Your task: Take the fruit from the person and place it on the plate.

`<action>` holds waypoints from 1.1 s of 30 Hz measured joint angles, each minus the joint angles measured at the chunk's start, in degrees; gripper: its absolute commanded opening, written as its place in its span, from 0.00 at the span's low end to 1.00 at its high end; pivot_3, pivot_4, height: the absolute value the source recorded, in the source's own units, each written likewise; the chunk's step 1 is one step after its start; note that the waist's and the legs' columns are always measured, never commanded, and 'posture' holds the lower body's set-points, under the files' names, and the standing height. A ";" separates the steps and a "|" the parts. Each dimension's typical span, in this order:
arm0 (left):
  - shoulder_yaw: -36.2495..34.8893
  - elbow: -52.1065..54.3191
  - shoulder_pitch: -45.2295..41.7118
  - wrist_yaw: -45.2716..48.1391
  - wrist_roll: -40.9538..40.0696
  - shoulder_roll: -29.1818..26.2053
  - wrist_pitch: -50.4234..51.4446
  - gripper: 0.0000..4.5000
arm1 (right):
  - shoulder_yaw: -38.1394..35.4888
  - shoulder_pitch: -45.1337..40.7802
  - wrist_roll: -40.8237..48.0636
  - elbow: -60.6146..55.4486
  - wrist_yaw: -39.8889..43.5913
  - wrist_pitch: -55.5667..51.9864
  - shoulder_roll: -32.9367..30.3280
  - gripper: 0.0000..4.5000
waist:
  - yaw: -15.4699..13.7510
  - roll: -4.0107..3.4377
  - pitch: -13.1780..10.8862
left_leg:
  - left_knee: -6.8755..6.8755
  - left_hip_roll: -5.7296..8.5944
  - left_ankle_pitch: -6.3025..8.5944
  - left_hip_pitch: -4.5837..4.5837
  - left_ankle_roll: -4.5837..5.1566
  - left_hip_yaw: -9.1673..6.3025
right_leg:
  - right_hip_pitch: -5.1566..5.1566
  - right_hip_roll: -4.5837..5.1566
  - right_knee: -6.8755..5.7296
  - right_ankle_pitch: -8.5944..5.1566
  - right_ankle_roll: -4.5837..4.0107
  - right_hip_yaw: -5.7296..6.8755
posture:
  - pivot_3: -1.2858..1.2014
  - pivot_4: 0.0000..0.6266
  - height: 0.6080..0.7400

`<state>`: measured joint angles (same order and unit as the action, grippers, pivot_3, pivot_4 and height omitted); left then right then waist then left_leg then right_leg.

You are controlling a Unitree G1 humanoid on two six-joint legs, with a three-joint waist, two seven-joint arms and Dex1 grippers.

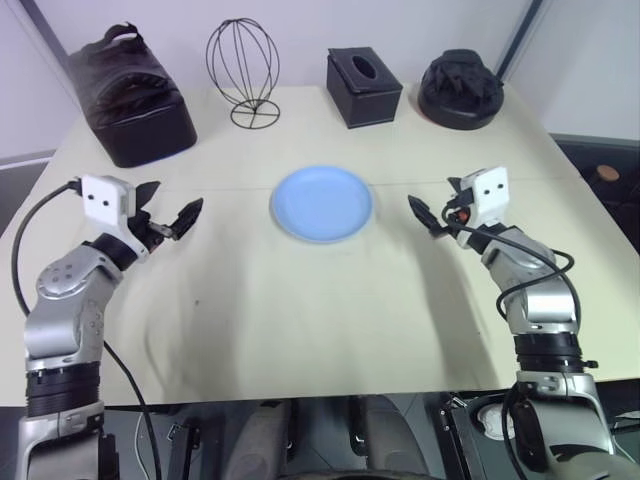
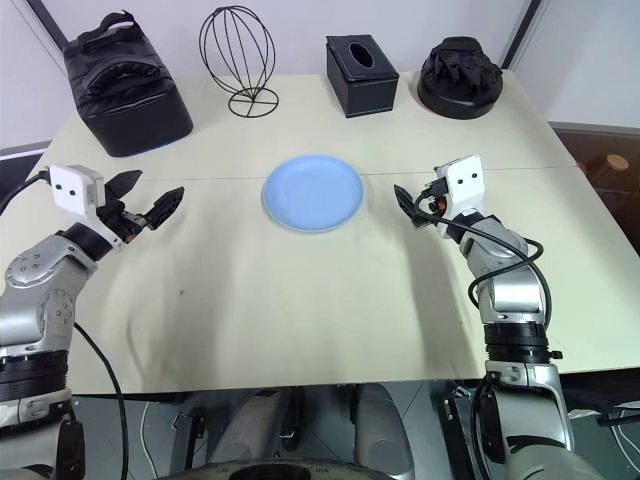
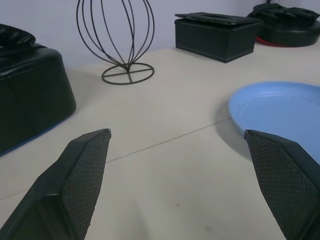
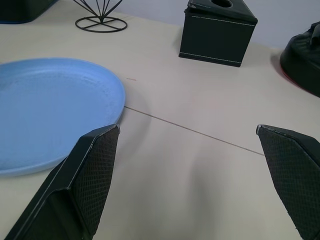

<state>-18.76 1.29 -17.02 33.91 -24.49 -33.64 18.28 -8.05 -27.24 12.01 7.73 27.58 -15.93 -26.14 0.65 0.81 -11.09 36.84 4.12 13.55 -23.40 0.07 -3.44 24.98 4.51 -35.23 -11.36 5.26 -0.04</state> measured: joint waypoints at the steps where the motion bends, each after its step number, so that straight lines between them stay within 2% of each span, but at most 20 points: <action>1: 0.00 0.00 0.02 0.00 0.00 0.00 0.00 1.00 | 0.00 0.00 0.00 0.00 0.00 0.00 0.00 0.99 | 0.00 0.00 0.00 | 0.00 0.00 0.00 0.00 0.00 0.00 | 0.00 0.00 0.00 0.00 0.00 0.00 | 0.52 0.24 1.00; 23: -0.05 -0.02 0.01 0.90 0.01 -0.02 -0.01 1.00 | 0.00 0.00 -0.04 0.00 -0.17 0.00 0.00 0.99 | 0.00 0.00 0.00 | 0.00 0.00 0.00 0.00 0.00 0.00 | 0.00 0.00 0.00 0.00 0.00 0.00 | 0.52 0.24 1.00; 25: -0.01 -0.02 -0.03 0.92 0.02 -0.02 -0.02 1.00 | 0.03 0.51 1.60 -1.27 2.64 -1.17 -0.55 0.99 | 0.00 0.00 0.00 | 0.00 0.00 0.00 0.00 0.00 0.00 | 0.01 0.00 0.00 0.00 0.00 0.00 | 0.52 0.24 1.00; 29: -0.08 -0.06 0.06 0.97 0.04 -0.04 -0.04 1.00 | 2.34 4.58 11.87 -13.76 15.62 -9.83 -5.87 0.99 | -0.03 -0.01 0.00 | 0.04 -0.01 0.03 0.00 0.05 -0.02 | -0.04 0.02 0.00 0.00 0.01 0.01 | 0.52 0.24 1.00; 33: -0.12 -0.07 0.56 1.20 0.04 -0.18 -0.04 1.00 | 3.38 5.21 17.66 -24.22 20.55 -17.75 -11.03 0.99 | -0.02 0.05 0.03 | 0.15 -0.04 0.05 0.01 0.07 -0.03 | -0.11 0.04 0.02 -0.02 0.00 0.04 | 0.52 0.24 1.00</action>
<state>-18.89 1.21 -16.46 35.11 -24.44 -33.81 18.24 -4.67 -22.03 29.67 -16.49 48.14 -33.68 -37.17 0.63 0.86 -11.06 37.00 4.08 13.60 -23.39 0.14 -3.47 24.87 4.55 -35.21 -11.37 5.26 -0.01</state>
